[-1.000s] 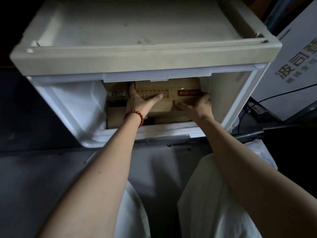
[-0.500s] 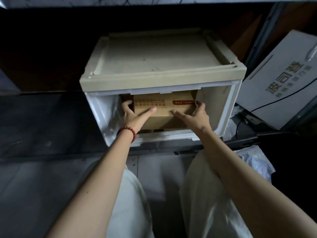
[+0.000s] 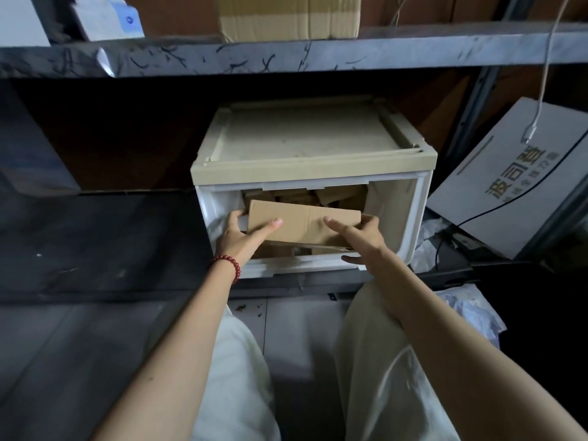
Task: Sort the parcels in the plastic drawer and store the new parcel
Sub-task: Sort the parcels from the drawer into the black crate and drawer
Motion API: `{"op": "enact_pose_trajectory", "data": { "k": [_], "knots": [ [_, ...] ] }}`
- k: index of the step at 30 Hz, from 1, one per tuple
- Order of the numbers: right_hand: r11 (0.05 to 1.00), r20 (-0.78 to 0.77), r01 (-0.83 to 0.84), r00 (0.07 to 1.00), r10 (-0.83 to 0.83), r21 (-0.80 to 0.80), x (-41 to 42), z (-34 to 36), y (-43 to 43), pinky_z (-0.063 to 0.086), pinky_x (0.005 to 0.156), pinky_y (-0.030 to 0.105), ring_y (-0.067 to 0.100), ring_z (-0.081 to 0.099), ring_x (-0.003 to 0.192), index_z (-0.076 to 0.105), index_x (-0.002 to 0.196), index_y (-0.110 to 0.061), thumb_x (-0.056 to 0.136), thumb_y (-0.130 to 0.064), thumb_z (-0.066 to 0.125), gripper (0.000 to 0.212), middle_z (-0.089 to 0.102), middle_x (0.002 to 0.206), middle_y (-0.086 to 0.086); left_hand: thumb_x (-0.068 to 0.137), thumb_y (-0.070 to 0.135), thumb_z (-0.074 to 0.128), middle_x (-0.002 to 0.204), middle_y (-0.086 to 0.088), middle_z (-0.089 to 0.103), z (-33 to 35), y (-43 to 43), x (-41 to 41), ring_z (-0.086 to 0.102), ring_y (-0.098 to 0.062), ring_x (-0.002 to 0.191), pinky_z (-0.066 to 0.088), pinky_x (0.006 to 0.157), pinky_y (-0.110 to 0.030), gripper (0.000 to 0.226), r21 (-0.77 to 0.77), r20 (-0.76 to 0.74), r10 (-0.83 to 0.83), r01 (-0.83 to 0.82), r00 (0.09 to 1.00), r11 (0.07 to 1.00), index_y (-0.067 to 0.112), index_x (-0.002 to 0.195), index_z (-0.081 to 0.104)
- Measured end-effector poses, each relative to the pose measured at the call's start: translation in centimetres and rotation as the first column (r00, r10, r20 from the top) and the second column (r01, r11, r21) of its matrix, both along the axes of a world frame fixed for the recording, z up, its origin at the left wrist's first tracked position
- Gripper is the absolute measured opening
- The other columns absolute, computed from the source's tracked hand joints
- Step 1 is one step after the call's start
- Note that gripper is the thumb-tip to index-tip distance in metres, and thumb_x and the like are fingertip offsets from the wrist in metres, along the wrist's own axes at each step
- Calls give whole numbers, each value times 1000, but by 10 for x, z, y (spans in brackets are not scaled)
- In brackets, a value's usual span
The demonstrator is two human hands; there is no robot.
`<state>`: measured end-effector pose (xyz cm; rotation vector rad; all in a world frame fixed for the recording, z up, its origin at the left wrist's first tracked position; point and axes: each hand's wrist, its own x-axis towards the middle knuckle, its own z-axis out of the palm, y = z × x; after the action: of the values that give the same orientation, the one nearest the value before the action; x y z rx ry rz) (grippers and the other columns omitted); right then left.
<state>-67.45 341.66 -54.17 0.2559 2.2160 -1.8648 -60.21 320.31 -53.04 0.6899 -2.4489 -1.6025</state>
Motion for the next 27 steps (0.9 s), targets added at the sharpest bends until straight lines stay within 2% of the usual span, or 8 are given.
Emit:
{"op": "enact_pose_trajectory", "data": {
  "k": [4,7,9,12,16,19,24,27],
  "knots": [
    [1000,9,7,1000,-7,26,-1,-1,-2,54,75,33,14,58,99,35,121,-20,67,-51,82,78,54,117,0,67,64,74,126,-4,53,-1,-5,0,53,-24,109,50,93,-42,85,14,-23,32,-32,999,999,33,135,34],
    [999,2,-20,1000,20,37,1,0,-2,50,63,26,13,63,96,46,125,-14,49,-64,82,98,62,113,2,69,62,72,98,5,61,-2,-5,-1,55,-20,104,46,87,-31,82,8,-33,45,-45,998,999,33,135,34],
    [996,-14,-39,999,40,74,1,1,-1,44,57,21,10,64,83,56,121,-12,55,-63,81,87,68,106,3,73,59,71,86,13,56,-1,-4,-1,52,-19,102,39,85,-27,76,7,-39,51,-51,998,999,32,134,35],
    [989,-13,-71,997,74,133,-2,-1,-1,43,61,23,9,62,84,59,121,-13,60,-65,76,82,69,105,2,75,57,71,92,11,58,-1,-1,-2,52,-18,103,35,84,-26,75,6,-49,44,-43,998,999,30,135,36],
    [988,-24,-51,998,55,145,-7,-4,1,51,90,33,17,64,101,60,122,-14,58,-67,74,84,67,113,0,76,55,71,92,15,56,0,2,-3,49,-14,97,34,83,-25,73,18,-77,43,-42,996,999,30,136,37],
    [991,47,-56,998,51,123,-9,-4,3,44,80,33,20,59,106,58,119,-11,73,-62,70,69,63,115,0,75,57,71,119,4,54,0,1,-6,48,-13,102,34,82,-26,73,42,-120,49,-44,992,998,33,136,39],
    [996,100,-84,991,86,-28,-12,-8,-1,51,66,33,18,64,91,54,120,-15,81,-51,70,55,64,120,7,76,57,70,130,2,52,-2,-2,-13,48,-13,107,36,84,-28,69,133,-194,61,-35,979,991,37,135,40],
    [998,134,-29,990,36,-57,-12,-9,-4,55,79,44,22,62,104,32,139,-15,71,-57,75,90,55,130,6,76,57,70,134,4,51,-3,-2,-17,47,-14,110,37,86,-35,68,169,-208,65,-30,976,985,40,135,40]
  ]
}}
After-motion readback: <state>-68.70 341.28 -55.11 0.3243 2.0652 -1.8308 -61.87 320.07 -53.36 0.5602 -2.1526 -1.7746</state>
